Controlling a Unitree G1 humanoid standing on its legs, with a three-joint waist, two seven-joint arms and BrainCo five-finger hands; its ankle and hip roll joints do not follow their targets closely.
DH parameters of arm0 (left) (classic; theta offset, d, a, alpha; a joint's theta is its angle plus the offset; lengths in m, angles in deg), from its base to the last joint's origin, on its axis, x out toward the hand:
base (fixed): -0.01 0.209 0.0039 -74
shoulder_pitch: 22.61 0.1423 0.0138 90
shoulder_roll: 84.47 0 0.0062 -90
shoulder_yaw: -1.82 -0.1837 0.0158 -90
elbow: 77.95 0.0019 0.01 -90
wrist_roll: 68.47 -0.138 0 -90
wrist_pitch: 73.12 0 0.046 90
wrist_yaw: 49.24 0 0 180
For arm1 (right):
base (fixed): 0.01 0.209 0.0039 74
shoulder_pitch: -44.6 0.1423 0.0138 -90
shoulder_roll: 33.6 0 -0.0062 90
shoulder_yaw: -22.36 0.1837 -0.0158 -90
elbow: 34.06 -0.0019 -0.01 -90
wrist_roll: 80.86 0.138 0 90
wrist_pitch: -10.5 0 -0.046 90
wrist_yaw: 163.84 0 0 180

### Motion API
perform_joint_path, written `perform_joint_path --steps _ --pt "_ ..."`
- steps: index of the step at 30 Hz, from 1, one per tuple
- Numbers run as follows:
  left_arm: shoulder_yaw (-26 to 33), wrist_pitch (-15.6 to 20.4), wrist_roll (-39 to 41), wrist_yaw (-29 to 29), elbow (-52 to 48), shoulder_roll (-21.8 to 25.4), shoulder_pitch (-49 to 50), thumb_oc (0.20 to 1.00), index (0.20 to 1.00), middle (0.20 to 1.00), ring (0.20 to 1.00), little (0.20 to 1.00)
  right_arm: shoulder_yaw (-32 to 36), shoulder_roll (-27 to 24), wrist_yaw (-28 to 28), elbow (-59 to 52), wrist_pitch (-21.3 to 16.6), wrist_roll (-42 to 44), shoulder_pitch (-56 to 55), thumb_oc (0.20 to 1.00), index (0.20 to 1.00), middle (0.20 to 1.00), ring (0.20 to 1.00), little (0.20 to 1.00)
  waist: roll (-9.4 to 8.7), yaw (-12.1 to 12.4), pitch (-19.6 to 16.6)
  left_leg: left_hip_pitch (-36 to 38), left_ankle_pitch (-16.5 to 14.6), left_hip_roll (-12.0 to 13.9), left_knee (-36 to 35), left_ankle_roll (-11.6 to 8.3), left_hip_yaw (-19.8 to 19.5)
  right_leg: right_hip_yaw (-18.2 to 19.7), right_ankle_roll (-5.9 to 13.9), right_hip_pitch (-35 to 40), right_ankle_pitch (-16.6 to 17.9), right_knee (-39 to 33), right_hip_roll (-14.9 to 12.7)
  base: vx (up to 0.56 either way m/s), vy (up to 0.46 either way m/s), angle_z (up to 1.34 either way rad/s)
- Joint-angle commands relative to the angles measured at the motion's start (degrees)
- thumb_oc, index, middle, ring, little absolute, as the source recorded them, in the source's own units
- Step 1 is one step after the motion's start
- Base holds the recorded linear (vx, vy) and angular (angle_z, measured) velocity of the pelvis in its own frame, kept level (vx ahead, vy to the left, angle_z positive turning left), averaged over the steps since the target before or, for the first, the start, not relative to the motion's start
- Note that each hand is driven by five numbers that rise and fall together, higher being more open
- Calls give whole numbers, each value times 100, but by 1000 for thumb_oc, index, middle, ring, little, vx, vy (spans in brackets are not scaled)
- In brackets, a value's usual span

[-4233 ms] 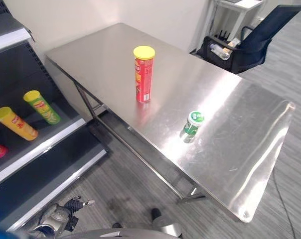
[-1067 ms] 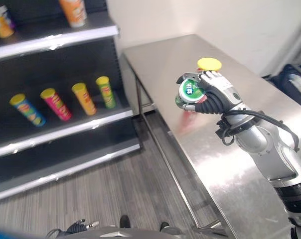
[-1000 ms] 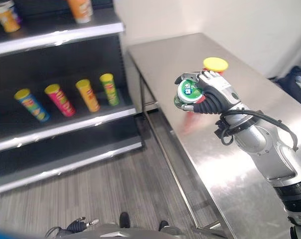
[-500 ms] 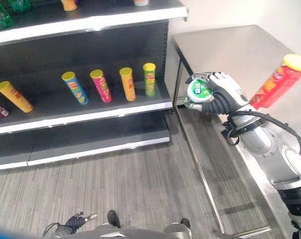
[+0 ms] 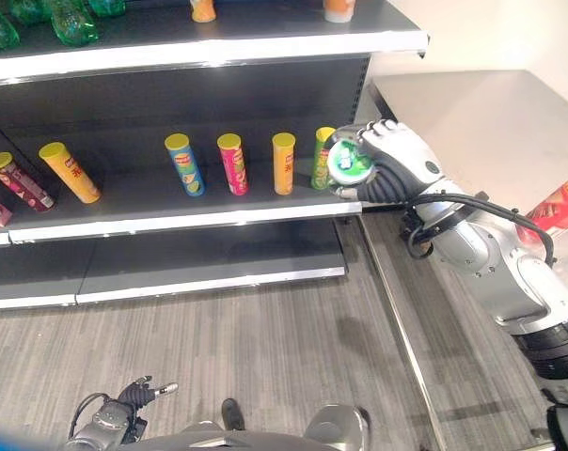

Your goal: Put the goods on the table back onto the shelves and tidy them up.

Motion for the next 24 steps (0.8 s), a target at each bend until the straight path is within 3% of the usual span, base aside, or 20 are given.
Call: perform_joint_path --steps 1,4,8,9,13,18,24 --pt "-60 112 -55 39 -18 76 -81 1000 1000 1000 1000 1000 -269 -442 233 138 -14 315 933 200 200 200 200 200 -35 -48 -110 168 -295 -13 73 -570 -376 232 -162 -66 258 -138 407 26 -84 101" --pt "-40 129 -14 8 0 54 -71 1000 1000 1000 1000 1000 -511 -550 222 235 5 347 1275 200 200 200 200 200 -123 2 -156 191 -331 -58 93 -583 -516 320 -203 97 299 -318 422 66 -135 63" --pt "24 120 137 -41 -1 -21 89 1000 1000 1000 1000 1000 -955 -717 148 330 -12 493 1868 200 200 200 200 200 -104 75 -345 251 -339 19 92 -654 -661 99 -225 428 319 -601 459 106 -146 35" --pt "6 96 215 -68 116 -27 196 1000 1000 1000 1000 1000 -1410 -862 71 514 21 656 2441 200 200 200 200 200 -145 205 -443 267 -300 108 96 -735 -805 -87 -275 638 241 -650 505 97 -167 35" --pt "34 77 298 -114 193 -63 305 1000 1000 1000 1000 1000 -2108 -958 42 833 43 764 3258 200 200 200 200 200 -145 271 -502 294 -269 176 112 -800 -954 -305 -331 817 141 -653 533 89 -166 43" --pt "12 95 482 -147 305 1 419 1000 1000 1000 1000 1000 -3320 -745 33 1934 97 1004 4637 200 200 200 200 200 -169 481 -533 272 -201 258 143 -898 -1194 -613 -424 1015 -9 -647 563 49 -128 36" --pt "-14 128 646 -150 411 45 495 1000 1000 1000 1000 1000 -4177 -392 134 3531 214 995 5606 200 200 200 200 200 -130 672 -517 172 -70 343 146 -1035 -1451 -977 -504 1148 -129 -614 583 28 -115 44"
